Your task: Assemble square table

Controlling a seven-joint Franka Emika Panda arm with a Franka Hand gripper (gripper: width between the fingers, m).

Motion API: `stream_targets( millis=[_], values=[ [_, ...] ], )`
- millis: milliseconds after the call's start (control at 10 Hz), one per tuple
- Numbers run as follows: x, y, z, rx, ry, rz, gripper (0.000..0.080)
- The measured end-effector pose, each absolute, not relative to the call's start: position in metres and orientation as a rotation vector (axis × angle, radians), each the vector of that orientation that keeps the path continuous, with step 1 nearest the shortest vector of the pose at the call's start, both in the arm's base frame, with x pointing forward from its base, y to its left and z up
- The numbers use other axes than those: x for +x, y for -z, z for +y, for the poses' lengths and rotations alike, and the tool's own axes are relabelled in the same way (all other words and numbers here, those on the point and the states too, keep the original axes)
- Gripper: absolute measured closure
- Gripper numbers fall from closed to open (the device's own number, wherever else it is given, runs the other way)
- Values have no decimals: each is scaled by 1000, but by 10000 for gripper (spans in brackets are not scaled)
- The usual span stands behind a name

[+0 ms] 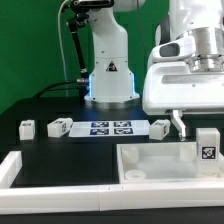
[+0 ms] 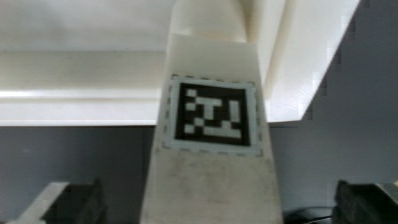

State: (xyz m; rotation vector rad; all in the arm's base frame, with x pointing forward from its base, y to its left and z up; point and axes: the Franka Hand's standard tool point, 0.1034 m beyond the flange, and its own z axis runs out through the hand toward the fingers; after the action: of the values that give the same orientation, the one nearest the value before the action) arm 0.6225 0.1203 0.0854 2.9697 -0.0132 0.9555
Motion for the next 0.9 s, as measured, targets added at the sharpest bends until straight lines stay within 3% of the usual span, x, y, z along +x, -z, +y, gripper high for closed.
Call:
stream_targets(
  millis=[600,900],
  values=[
    [623,-86,118,2969,-955,-16,151],
    [632,-87,102,3036,-788,-84,151]
  ],
)
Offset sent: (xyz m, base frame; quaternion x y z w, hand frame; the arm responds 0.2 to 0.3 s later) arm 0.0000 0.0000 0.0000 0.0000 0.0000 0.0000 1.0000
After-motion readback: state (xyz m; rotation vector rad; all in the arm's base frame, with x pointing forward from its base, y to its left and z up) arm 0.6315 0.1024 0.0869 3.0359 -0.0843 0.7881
